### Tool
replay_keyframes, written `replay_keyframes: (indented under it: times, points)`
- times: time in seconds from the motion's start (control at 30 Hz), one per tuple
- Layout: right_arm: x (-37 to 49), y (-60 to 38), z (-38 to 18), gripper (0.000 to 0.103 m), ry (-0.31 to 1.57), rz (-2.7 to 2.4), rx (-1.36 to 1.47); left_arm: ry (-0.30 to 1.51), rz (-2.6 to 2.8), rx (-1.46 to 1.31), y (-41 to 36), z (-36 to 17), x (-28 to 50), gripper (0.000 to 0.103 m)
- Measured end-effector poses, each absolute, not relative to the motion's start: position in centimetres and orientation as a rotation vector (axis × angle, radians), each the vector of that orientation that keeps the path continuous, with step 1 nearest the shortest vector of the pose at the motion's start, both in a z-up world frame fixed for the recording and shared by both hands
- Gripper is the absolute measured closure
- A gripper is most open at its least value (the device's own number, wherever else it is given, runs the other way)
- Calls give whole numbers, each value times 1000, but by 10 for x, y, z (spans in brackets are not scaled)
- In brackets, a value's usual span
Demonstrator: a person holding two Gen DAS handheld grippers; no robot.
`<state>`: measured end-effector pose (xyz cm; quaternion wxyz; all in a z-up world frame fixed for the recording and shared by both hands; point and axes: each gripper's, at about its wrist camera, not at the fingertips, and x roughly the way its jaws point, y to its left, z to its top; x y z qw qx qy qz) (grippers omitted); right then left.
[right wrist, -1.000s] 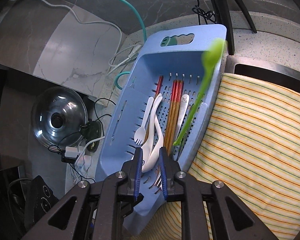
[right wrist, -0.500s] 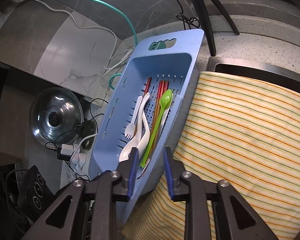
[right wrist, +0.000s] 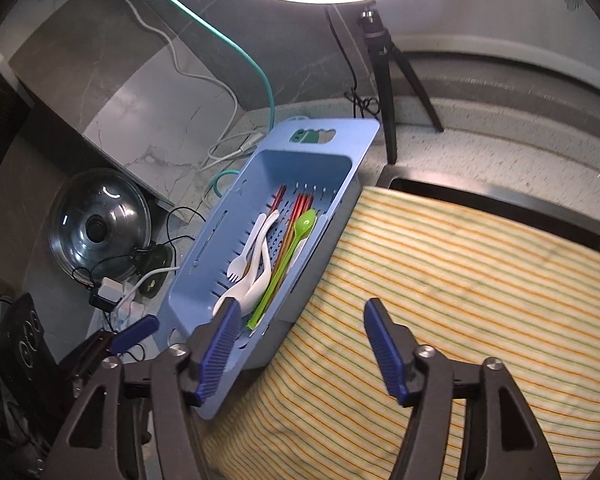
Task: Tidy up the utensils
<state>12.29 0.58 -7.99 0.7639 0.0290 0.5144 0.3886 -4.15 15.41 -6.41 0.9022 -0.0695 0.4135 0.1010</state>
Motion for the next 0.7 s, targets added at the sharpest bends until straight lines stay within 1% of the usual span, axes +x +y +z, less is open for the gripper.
replay_keyframes:
  times: [0.07, 0.1, 0.37, 0.43, 0.5, 0.57, 0.63, 0.7]
  points:
    - [118, 1, -74, 40, 1087, 831, 36, 842, 222, -149, 153, -59, -44, 31]
    - [116, -2, -72, 39, 1074, 825, 24, 837, 228, -150, 152, -57, -45, 31]
    - [88, -21, -49, 38, 938, 761, -93, 792, 270, -121, 137, -38, -54, 31]
    - [81, -29, -44, 36, 910, 743, -94, 790, 273, -130, 133, -35, -56, 31]
    - [76, -37, -39, 32, 884, 728, -92, 780, 285, -132, 130, -32, -58, 31]
    - [70, -43, -34, 31, 863, 716, -94, 777, 289, -131, 126, -30, -60, 30]
    - [65, -47, -29, 31, 841, 703, -104, 773, 294, -133, 124, -29, -62, 25]
    - [60, -52, -24, 31, 818, 689, -104, 770, 298, -137, 122, -28, -64, 23]
